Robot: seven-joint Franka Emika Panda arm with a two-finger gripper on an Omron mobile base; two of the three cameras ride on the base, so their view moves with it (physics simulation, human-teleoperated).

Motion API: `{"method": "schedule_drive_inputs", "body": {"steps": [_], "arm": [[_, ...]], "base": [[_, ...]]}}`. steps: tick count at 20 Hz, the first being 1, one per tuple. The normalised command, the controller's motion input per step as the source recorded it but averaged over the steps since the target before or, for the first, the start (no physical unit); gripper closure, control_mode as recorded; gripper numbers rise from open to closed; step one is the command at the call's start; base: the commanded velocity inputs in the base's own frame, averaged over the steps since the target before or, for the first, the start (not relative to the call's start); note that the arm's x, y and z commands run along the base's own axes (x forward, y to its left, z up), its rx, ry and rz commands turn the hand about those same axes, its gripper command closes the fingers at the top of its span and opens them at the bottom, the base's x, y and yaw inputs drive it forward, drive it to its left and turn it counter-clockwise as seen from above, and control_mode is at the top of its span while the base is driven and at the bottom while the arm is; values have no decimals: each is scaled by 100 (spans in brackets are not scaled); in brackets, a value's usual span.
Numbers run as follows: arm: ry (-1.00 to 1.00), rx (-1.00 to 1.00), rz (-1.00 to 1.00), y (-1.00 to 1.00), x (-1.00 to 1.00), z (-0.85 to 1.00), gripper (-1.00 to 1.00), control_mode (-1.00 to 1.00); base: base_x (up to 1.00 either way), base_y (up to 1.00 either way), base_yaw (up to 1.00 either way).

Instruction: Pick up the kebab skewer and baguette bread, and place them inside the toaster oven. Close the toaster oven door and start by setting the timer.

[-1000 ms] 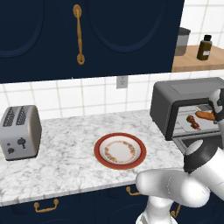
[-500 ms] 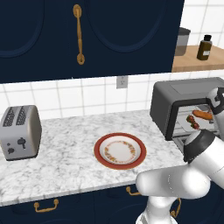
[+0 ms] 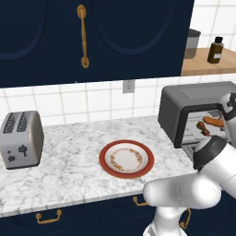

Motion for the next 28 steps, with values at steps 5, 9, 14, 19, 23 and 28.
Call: {"method": "schedule_drive_inputs", "body": {"steps": [5, 9, 14, 19, 23, 28], "arm": [[0, 1, 0, 0, 0, -17, -100, -100], [0, 1, 0, -5, 0, -5, -100, -100], [0, 1, 0, -3, 0, 0, -100, -100], [0, 1, 0, -2, 0, 0, -100, -100], [0, 1, 1, -1, -32, 20, -100, -100], [0, 0, 12, 0, -78, 27, -100, -100]], "base": [[0, 0, 0], [0, 0, 0], [0, 0, 0], [0, 0, 0], [0, 0, 0], [0, 0, 0]]}}
